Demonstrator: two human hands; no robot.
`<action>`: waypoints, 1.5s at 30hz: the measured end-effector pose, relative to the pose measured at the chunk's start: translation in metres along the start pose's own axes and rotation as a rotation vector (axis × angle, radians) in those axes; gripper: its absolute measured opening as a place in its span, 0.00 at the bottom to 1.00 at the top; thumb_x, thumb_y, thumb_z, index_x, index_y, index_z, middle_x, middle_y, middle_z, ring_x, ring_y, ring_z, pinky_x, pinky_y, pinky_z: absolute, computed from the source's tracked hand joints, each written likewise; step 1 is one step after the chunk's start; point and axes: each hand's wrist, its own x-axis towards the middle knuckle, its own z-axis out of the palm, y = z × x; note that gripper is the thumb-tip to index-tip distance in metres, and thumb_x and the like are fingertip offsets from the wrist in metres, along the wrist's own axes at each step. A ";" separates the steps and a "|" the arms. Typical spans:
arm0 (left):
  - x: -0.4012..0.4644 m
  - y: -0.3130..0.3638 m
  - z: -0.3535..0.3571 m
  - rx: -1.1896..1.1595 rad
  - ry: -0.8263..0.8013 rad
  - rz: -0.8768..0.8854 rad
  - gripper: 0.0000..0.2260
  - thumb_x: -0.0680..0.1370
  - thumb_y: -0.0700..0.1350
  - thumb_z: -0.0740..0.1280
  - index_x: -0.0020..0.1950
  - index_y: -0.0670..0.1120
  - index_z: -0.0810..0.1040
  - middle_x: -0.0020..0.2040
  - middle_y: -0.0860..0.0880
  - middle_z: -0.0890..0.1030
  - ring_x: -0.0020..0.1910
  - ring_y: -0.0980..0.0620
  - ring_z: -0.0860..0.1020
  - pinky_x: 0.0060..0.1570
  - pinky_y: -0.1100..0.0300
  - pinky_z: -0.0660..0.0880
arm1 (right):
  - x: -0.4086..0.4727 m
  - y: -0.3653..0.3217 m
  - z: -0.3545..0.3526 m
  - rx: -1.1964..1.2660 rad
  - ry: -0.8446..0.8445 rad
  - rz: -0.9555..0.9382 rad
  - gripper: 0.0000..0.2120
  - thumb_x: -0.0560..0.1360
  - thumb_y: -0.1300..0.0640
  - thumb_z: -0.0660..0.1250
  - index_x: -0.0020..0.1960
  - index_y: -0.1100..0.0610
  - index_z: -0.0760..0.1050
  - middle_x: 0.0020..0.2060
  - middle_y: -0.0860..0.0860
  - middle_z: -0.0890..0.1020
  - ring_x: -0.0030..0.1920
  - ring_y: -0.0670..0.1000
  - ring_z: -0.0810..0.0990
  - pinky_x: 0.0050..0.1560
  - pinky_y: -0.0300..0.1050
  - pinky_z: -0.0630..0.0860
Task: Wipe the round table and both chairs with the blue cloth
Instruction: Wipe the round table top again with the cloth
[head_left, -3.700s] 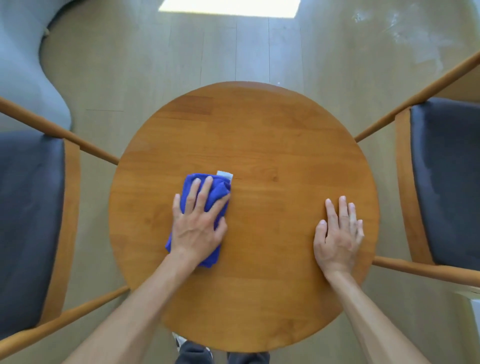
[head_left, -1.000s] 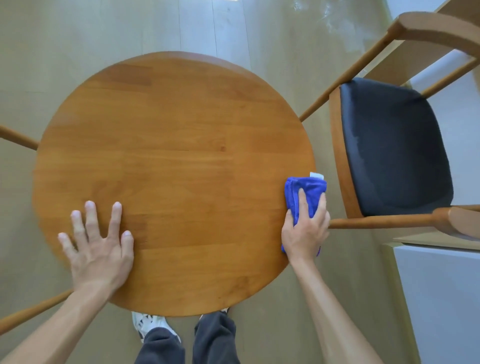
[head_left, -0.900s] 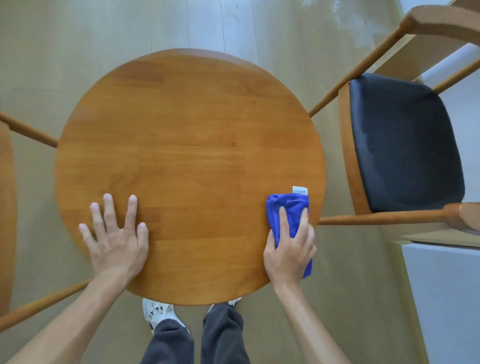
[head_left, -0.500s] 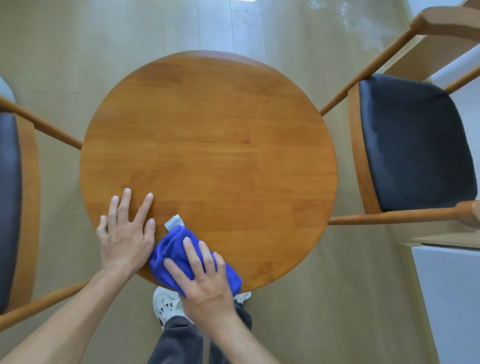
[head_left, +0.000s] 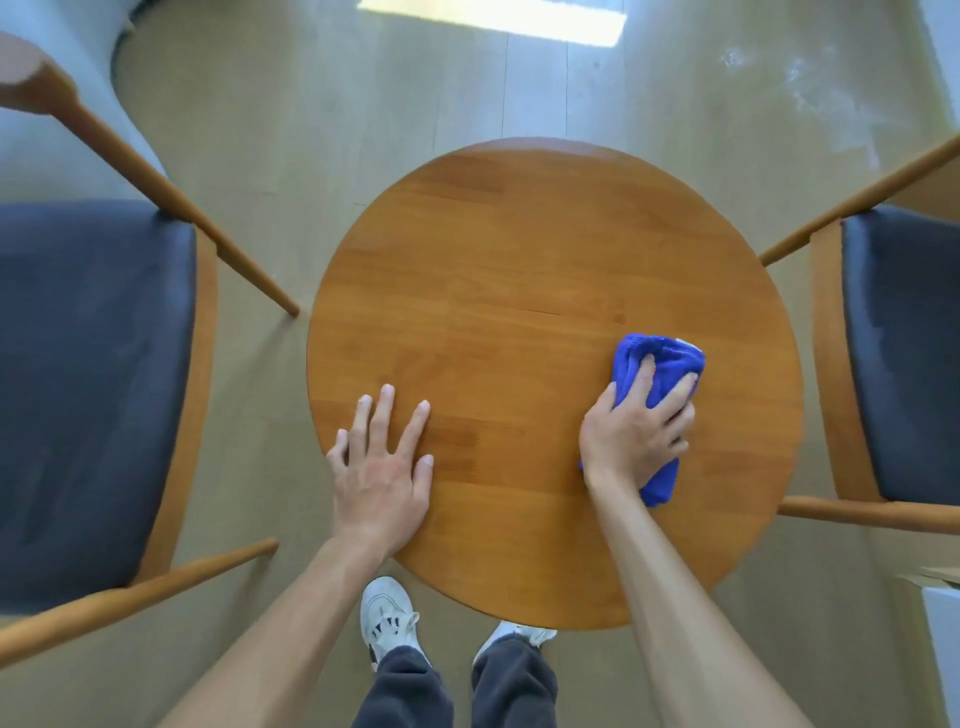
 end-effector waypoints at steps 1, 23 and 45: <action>-0.002 -0.001 0.000 -0.004 0.014 0.011 0.26 0.80 0.53 0.58 0.78 0.56 0.55 0.79 0.48 0.49 0.78 0.46 0.46 0.73 0.44 0.49 | -0.011 -0.021 0.004 0.009 -0.011 -0.058 0.23 0.79 0.51 0.60 0.74 0.50 0.65 0.76 0.60 0.56 0.72 0.63 0.61 0.60 0.59 0.64; -0.025 0.029 0.010 0.023 0.279 0.059 0.25 0.70 0.47 0.53 0.59 0.39 0.80 0.65 0.37 0.74 0.66 0.38 0.68 0.64 0.40 0.62 | 0.085 0.001 -0.018 -0.001 -0.158 -0.591 0.26 0.73 0.58 0.69 0.70 0.53 0.72 0.73 0.61 0.65 0.69 0.64 0.68 0.60 0.61 0.72; -0.036 0.106 -0.152 -1.256 -0.466 -0.300 0.07 0.79 0.47 0.65 0.51 0.45 0.78 0.48 0.46 0.82 0.43 0.55 0.82 0.39 0.61 0.77 | -0.054 -0.032 -0.169 1.461 -0.829 0.367 0.22 0.75 0.71 0.63 0.66 0.56 0.71 0.56 0.59 0.82 0.54 0.60 0.81 0.58 0.61 0.75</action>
